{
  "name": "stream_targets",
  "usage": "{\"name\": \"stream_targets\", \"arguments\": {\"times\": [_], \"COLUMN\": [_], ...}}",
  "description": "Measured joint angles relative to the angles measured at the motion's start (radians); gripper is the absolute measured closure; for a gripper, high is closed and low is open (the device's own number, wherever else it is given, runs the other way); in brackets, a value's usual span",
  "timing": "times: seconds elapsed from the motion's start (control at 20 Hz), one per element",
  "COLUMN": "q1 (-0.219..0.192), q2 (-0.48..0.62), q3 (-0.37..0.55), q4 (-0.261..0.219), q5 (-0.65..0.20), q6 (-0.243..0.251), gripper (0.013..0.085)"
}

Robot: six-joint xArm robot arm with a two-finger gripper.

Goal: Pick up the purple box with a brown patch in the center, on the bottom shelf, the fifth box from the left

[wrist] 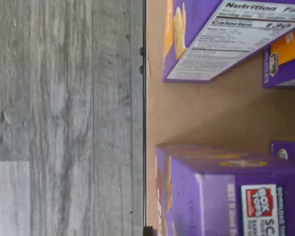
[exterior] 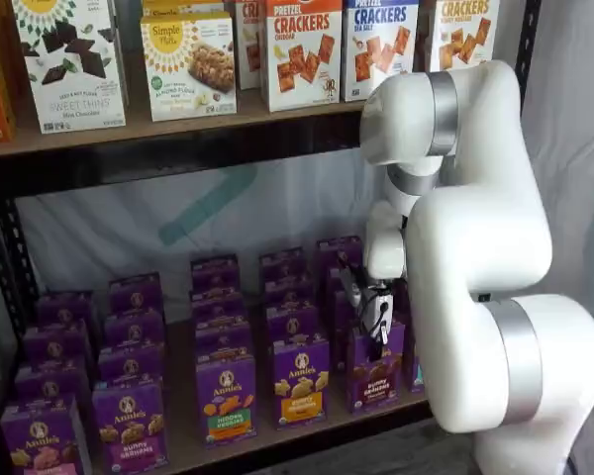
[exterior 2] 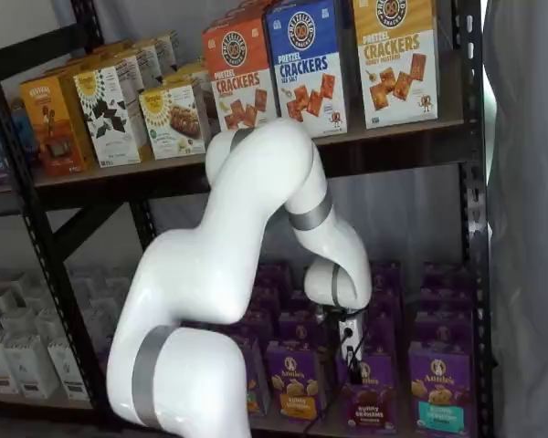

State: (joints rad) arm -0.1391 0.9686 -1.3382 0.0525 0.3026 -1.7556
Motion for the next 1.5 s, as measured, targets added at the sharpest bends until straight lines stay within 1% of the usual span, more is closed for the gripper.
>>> {"name": "stream_targets", "arguments": {"times": [0.2,0.25,0.3,0.35,0.4,0.45,0.5,0.55,0.65,0.8,0.85,0.9,0.95,1.0,1.05,1.2,1.45,1.5], "q1": [-0.002,-0.002,-0.002,-0.001,0.0,0.0,0.001,0.001,0.003,0.003,0.003,0.003,0.003,0.003,0.003,0.002,0.005,0.007], "q2": [-0.004,-0.005,-0.006,-0.007,-0.008,-0.009,-0.01,-0.01,-0.012,-0.014,-0.015,-0.015,-0.016,-0.016,-0.018,-0.021,-0.04,-0.049], "q3": [0.003,0.003,0.005,0.007,0.009,0.01,0.012,0.015,0.021,0.025,0.026,0.027,0.028,0.029,0.031,0.034,0.05,0.061], "q4": [-0.037,-0.041,-0.042,-0.039,-0.032,-0.027,-0.023,-0.014,0.008,0.016,0.015,0.014,0.013,0.013,0.015,0.018,0.053,0.067], "q5": [0.014,0.017,0.019,0.019,0.017,0.016,0.013,0.008,-0.007,-0.012,-0.012,-0.013,-0.013,-0.014,-0.013,-0.01,0.012,0.013], "q6": [0.033,0.037,0.038,0.035,0.03,0.026,0.022,0.014,-0.005,-0.012,-0.012,-0.01,-0.01,-0.01,-0.012,-0.015,-0.045,-0.056], "gripper": [0.041,0.045,0.045,0.049,0.049,0.053,0.053,0.057,0.057,0.057,0.061,0.061,0.065,0.065,0.069,0.069,0.069,0.069]}}
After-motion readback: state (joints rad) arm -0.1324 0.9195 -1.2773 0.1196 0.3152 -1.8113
